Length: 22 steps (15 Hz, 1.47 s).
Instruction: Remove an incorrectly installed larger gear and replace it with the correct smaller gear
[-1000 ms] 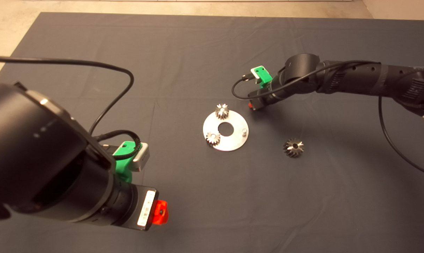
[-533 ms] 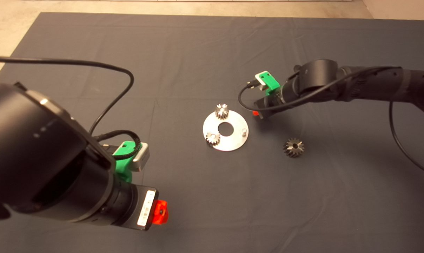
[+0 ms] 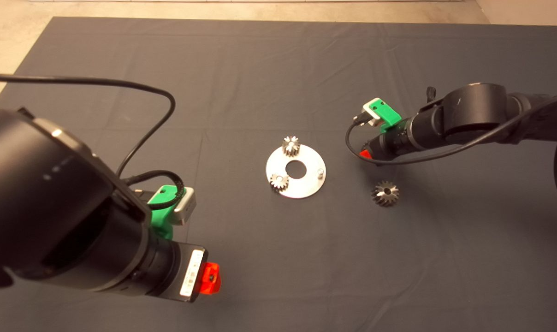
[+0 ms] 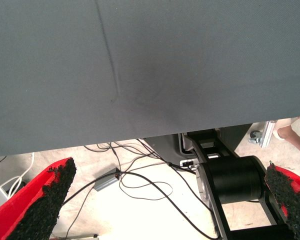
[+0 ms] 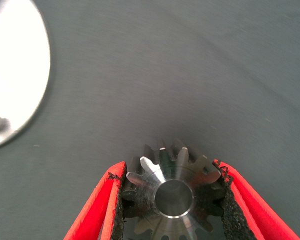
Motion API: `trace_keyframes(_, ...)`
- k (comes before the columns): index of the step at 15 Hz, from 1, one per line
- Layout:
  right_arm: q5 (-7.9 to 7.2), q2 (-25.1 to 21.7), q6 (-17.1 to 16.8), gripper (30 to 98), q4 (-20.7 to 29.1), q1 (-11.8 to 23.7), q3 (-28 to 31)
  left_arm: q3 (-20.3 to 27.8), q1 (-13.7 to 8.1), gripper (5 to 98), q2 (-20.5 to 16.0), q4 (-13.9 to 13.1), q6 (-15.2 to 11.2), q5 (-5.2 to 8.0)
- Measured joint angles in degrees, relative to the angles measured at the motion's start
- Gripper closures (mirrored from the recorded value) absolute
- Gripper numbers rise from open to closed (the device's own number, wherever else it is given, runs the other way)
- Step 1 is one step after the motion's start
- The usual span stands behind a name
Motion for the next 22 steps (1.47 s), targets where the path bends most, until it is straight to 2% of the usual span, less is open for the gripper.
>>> trace_keyframes(3,-0.03,1.02,-1.42,87.2,2.05,0.22,0.00,0.02,-0.01,5.4,0.00,0.02,0.00,0.00)
trace_keyframes(4,-0.33,1.56,-1.46,87.2,2.49,0.33,0.00,0.02,-0.01,5.4,0.00,-0.01,0.00,0.00)
trace_keyframes(6,-1.94,3.08,-1.81,87.2,3.12,0.50,-0.01,0.02,0.00,5.4,0.00,0.02,0.00,0.00)
trace_keyframes(8,-2.00,3.83,-1.81,87.2,5.01,1.08,0.00,0.02,0.02,5.4,0.00,-0.01,0.00,0.01)
trace_keyframes(11,-2.86,3.62,-1.81,87.2,10.80,5.75,-0.01,0.02,0.02,5.4,0.02,-0.01,0.00,0.00)
trace_keyframes(13,-2.77,3.72,-1.82,87.2,11.99,8.26,0.07,0.02,0.02,5.4,0.00,-0.01,0.00,0.00)
trace_keyframes(18,-2.99,4.33,-1.81,87.2,13.75,7.40,3.88,0.02,-0.01,5.4,0.05,-0.01,0.00,0.00)
trace_keyframes(22,-2.97,6.86,-1.78,87.2,13.73,7.40,3.61,0.02,0.01,5.4,0.09,-0.01,0.00,0.00)
